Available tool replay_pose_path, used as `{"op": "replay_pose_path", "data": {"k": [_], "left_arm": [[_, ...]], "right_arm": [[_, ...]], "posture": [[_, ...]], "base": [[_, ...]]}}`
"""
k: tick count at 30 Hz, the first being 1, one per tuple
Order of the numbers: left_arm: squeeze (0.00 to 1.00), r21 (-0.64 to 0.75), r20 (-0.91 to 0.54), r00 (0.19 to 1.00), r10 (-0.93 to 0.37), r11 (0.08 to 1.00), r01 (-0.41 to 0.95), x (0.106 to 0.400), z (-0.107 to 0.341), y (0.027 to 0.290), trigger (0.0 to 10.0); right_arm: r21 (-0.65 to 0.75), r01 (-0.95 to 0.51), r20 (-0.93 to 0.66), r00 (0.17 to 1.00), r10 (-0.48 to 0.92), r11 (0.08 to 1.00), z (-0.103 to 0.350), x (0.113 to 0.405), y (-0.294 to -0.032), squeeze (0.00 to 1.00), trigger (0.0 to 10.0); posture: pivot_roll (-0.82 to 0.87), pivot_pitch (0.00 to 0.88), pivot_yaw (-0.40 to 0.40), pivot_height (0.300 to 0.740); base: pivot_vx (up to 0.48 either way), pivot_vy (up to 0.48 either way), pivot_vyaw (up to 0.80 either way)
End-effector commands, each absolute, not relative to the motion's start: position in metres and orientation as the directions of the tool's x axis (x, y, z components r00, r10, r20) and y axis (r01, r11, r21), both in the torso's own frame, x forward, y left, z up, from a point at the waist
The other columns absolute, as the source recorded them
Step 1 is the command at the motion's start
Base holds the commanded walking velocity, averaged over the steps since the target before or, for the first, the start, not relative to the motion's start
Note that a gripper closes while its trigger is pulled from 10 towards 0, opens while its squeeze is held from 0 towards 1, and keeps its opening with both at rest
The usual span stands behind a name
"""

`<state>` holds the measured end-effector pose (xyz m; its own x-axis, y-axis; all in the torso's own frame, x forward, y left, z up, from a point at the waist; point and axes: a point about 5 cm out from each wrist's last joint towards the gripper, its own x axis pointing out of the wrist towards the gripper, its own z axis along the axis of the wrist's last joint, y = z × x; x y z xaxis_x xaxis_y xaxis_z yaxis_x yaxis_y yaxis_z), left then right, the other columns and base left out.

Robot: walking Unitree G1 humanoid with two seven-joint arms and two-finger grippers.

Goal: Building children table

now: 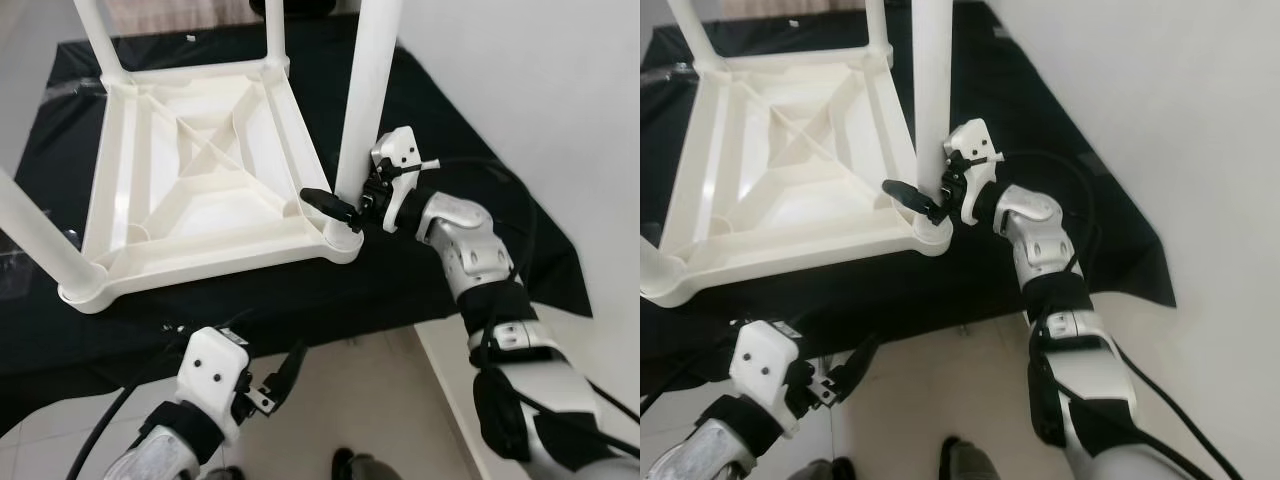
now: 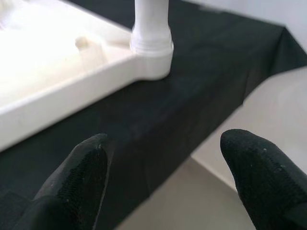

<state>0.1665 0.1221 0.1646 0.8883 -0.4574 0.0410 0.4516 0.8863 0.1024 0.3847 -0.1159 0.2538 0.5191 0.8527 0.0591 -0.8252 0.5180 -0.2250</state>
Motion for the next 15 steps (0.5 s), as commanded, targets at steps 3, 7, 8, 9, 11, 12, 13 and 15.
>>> {"op": "replay_pose_path", "data": {"k": [3, 7, 8, 9, 11, 12, 13, 15], "left_arm": [[0.00, 0.096, 0.010, 0.880, -0.475, 0.876, 0.472, 0.154, 0.167, 0.124, 10.0], [0.00, 0.089, -0.002, 0.881, -0.473, 0.877, 0.472, 0.149, 0.170, 0.124, 10.0], [0.00, 0.089, -0.002, 0.881, -0.473, 0.877, 0.472, 0.149, 0.170, 0.124, 10.0], [0.00, 0.087, -0.003, 0.881, -0.473, 0.877, 0.472, 0.148, 0.170, 0.124, 10.0], [0.00, 0.086, -0.004, 0.881, -0.474, 0.877, 0.473, 0.148, 0.170, 0.124, 10.0], [0.00, 0.084, -0.005, 0.880, -0.475, 0.877, 0.473, 0.148, 0.170, 0.123, 10.0], [0.00, 0.083, -0.006, 0.880, -0.475, 0.877, 0.474, 0.149, 0.170, 0.122, 10.0], [0.00, 0.081, -0.005, 0.880, -0.475, 0.877, 0.474, 0.150, 0.169, 0.122, 10.0]], "right_arm": [[-0.206, -0.869, 0.046, 0.450, 0.892, 0.449, 0.256, 0.387, -0.119, 0.00, 7.8], [-0.199, -0.891, 0.053, 0.407, 0.912, 0.409, 0.265, 0.389, -0.128, 0.00, 0.0], [-0.199, -0.891, 0.053, 0.407, 0.912, 0.409, 0.265, 0.389, -0.128, 0.00, 0.0], [-0.201, -0.893, 0.051, 0.402, 0.914, 0.404, 0.265, 0.389, -0.128, 0.00, 0.0], [-0.206, -0.891, 0.052, 0.403, 0.914, 0.405, 0.266, 0.389, -0.130, 0.00, 0.0], [-0.217, -0.888, 0.054, 0.405, 0.913, 0.406, 0.267, 0.389, -0.131, 0.00, 0.0], [-0.224, -0.885, 0.056, 0.405, 0.912, 0.407, 0.267, 0.389, -0.132, 0.00, 0.0], [-0.232, -0.882, 0.059, 0.409, 0.911, 0.411, 0.267, 0.388, -0.133, 0.00, 0.0]], "posture": [[0.14, 0.343, -0.020, 0.740], [0.14, 0.355, -0.018, 0.740], [0.14, 0.355, -0.018, 0.740], [0.14, 0.356, -0.019, 0.740], [0.13, 0.354, -0.022, 0.740], [0.12, 0.349, -0.027, 0.740], [0.12, 0.349, -0.027, 0.740], [0.11, 0.339, -0.036, 0.740]], "base": [[0.000, 0.000, 0.00], [0.000, 0.000, 0.00], [0.000, 0.000, 0.00], [0.000, 0.000, 0.00], [0.000, 0.000, 0.00], [0.000, 0.000, 0.00], [0.000, 0.000, 0.00], [0.000, 0.000, 0.00]]}}
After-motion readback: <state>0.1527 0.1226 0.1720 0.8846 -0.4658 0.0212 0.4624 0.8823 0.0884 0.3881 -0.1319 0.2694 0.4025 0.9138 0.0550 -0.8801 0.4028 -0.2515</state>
